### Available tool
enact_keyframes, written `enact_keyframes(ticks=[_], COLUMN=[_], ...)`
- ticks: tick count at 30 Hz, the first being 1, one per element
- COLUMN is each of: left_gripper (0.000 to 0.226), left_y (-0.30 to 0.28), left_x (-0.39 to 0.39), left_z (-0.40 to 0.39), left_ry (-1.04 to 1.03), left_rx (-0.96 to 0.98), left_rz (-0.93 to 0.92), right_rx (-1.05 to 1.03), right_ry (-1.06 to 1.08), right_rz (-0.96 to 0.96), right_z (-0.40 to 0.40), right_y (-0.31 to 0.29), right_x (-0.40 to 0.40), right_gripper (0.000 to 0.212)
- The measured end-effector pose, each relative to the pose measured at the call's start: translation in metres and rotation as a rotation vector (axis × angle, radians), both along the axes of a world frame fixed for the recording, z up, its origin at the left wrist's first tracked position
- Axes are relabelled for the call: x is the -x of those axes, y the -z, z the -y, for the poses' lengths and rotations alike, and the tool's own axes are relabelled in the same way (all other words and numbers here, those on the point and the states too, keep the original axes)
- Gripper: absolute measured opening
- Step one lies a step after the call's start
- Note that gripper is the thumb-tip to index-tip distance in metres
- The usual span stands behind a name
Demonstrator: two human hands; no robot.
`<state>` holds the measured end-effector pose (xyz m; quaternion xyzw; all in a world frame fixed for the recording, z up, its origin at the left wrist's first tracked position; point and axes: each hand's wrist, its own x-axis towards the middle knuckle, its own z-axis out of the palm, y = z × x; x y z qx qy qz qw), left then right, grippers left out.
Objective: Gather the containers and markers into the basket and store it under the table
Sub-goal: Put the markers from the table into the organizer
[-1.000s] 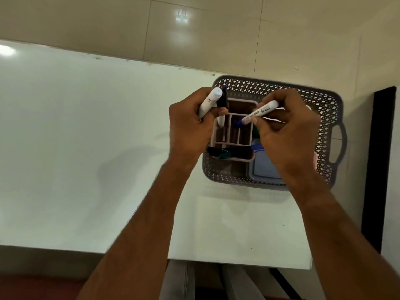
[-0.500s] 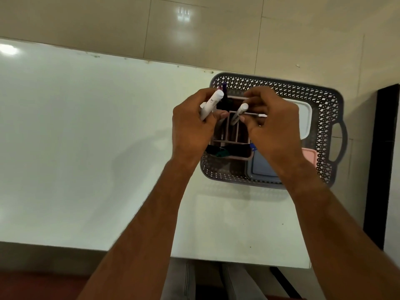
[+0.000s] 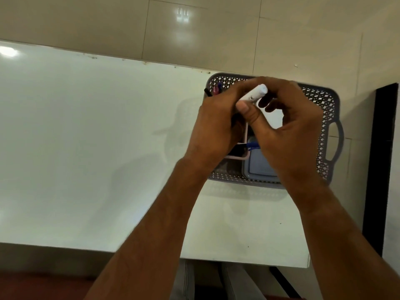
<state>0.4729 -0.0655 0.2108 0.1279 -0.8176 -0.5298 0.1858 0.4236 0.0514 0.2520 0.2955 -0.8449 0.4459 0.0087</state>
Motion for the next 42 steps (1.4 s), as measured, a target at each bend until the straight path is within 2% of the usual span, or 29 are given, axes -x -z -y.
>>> enact_keyframes(ticks=[3,7,13,19,25,31,37,42], left_gripper=[0.045,0.064,0.033,0.028,0.026,0.026,0.028,0.028], left_y=[-0.004,-0.006,0.006,0.018,0.023,0.028,0.029,0.029], left_x=[0.002,-0.003,-0.017,-0.027,-0.029,-0.027,-0.029,-0.030], left_z=[0.002,0.023,0.032,0.029,0.023,0.021,0.017,0.016], left_ry=[0.066,-0.048,-0.329,-0.373,-0.382,-0.365,-0.363,-0.363], left_rx=[0.023,-0.048,-0.213,-0.218,-0.214,-0.157,-0.159,-0.154], left_rz=[-0.027,0.001,0.002,0.069,0.088,0.138,0.153,0.163], right_rx=[0.078,0.174,0.087,0.086,-0.152,-0.230,-0.377,-0.415], right_ry=[0.014,0.129,0.162,0.188,0.060,-0.070,-0.098,-0.066], right_rz=[0.027,-0.025,0.067,-0.025,-0.067,-0.048,0.021,0.084], right_z=[-0.008,-0.027,-0.050,-0.068,-0.058,-0.039,-0.034,-0.033], right_y=[-0.004,-0.007,0.011,0.012,0.032,0.049,0.059,0.061], right_x=[0.006,0.018,0.025,0.032,0.023,0.023,0.023,0.025], right_gripper=[0.020,0.020,0.029,0.027,0.019,0.013,0.018,0.035])
